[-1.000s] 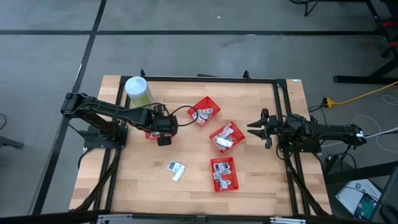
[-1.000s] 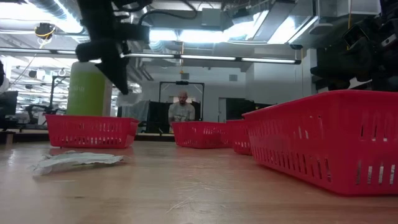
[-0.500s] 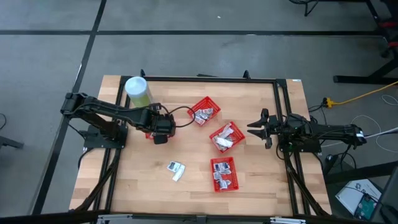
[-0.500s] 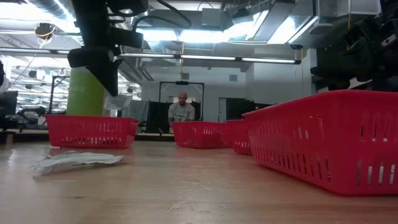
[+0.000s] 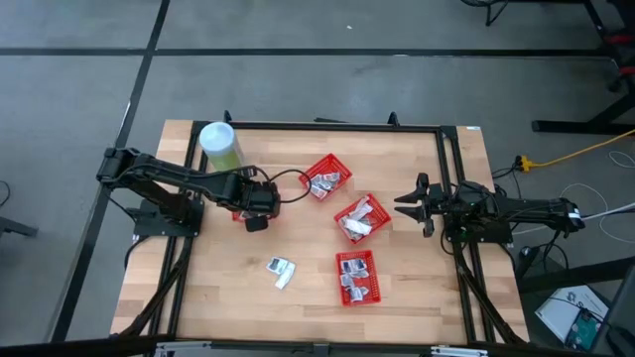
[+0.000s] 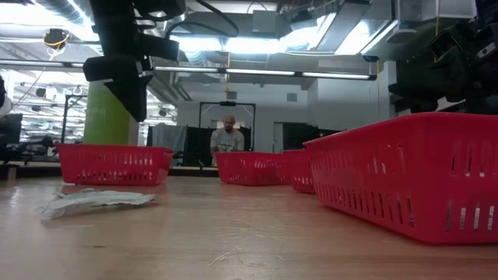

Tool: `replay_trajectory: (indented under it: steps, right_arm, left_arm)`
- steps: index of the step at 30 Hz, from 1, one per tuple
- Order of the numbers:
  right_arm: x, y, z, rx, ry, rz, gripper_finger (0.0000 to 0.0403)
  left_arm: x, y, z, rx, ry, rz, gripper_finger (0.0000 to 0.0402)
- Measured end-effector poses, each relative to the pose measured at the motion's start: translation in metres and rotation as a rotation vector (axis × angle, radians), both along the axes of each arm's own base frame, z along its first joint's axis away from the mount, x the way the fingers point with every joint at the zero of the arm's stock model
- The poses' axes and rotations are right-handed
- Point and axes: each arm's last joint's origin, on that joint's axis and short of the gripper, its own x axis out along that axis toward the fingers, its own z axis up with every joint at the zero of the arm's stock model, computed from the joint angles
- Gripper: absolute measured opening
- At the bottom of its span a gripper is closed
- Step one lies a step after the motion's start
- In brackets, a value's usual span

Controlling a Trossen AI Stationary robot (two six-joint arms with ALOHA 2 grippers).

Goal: Pick & Place First Aid Supplies
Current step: Put the gray towelette pack into the red container

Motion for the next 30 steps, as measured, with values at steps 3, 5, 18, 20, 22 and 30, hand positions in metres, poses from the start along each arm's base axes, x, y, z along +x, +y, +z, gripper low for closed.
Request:
replay_trajectory:
  steps: [3, 5, 18, 20, 22, 30]
  right_arm:
    - [0.000, 0.000, 0.000, 0.001, 0.000, 0.000, 0.0126]
    - [0.000, 0.000, 0.000, 0.000, 0.000, 0.000, 0.0126]
    - [0.000, 0.000, 0.000, 0.001, 0.000, 0.000, 0.0126]
    - [0.000, 0.000, 0.000, 0.000, 0.000, 0.000, 0.0126]
    - [0.000, 0.000, 0.000, 0.000, -0.001, 0.000, 0.0126]
    - [0.000, 0.000, 0.000, 0.000, 0.000, -0.001, 0.0126]
  left_arm:
    - [0.001, 0.000, 0.000, -0.007, -0.010, -0.001, 0.0089]
    - [0.003, -0.001, 0.000, -0.023, -0.028, -0.007, 0.0091]
    - [0.022, -0.046, 0.006, -0.225, -0.189, -0.433, 0.0083]
    - [0.023, -0.055, 0.007, -0.252, -0.208, -0.499, 0.0083]
    - [0.022, -0.063, 0.008, -0.272, -0.218, -0.556, 0.0083]
    - [0.013, -0.092, 0.008, -0.317, -0.203, -0.679, 0.0086]
